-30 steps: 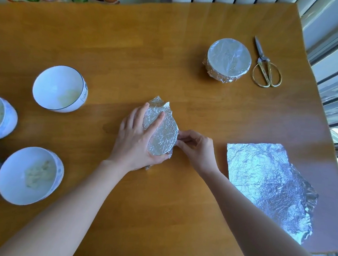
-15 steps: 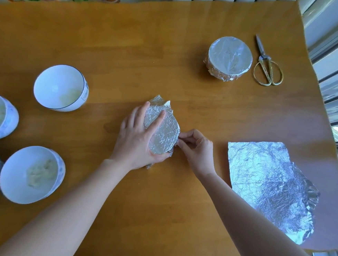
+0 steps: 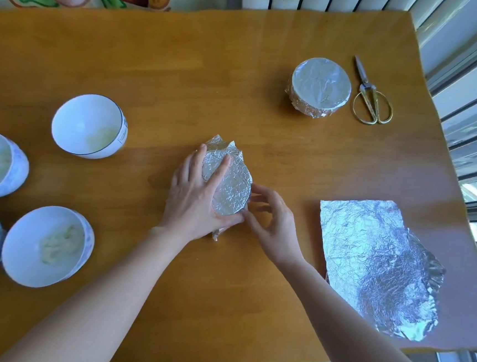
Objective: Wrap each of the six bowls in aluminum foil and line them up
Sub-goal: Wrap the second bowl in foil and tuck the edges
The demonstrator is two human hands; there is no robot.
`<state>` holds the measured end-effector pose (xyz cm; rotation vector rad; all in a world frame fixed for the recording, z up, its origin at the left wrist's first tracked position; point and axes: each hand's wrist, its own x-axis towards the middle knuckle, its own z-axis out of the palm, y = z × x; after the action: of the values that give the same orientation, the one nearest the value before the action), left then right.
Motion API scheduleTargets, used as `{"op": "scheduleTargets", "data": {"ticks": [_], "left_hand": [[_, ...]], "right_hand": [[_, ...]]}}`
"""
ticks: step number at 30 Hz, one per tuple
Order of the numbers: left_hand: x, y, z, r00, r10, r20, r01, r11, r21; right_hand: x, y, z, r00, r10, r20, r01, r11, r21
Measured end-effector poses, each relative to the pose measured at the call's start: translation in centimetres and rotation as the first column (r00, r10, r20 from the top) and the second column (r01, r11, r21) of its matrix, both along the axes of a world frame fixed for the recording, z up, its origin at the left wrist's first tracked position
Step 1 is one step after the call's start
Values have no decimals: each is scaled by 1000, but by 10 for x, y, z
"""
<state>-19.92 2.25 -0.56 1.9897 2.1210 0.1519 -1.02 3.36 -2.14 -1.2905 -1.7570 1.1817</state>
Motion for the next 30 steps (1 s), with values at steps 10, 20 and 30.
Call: {"op": "scheduleTargets", "data": {"ticks": [10, 20, 30], "left_hand": [[1, 0, 0, 1000, 5, -27, -6, 999, -42], [3, 0, 0, 997, 17, -74, -21, 999, -48], [12, -1, 0, 989, 123, -82, -128, 991, -50]], "right_hand": [[-3, 3, -4, 992, -123, -25, 117, 979, -165], [-10, 8, -7, 985, -171, 19, 170, 959, -227], [-17, 14, -1, 968, -249, 46, 252, 934, -253]]}}
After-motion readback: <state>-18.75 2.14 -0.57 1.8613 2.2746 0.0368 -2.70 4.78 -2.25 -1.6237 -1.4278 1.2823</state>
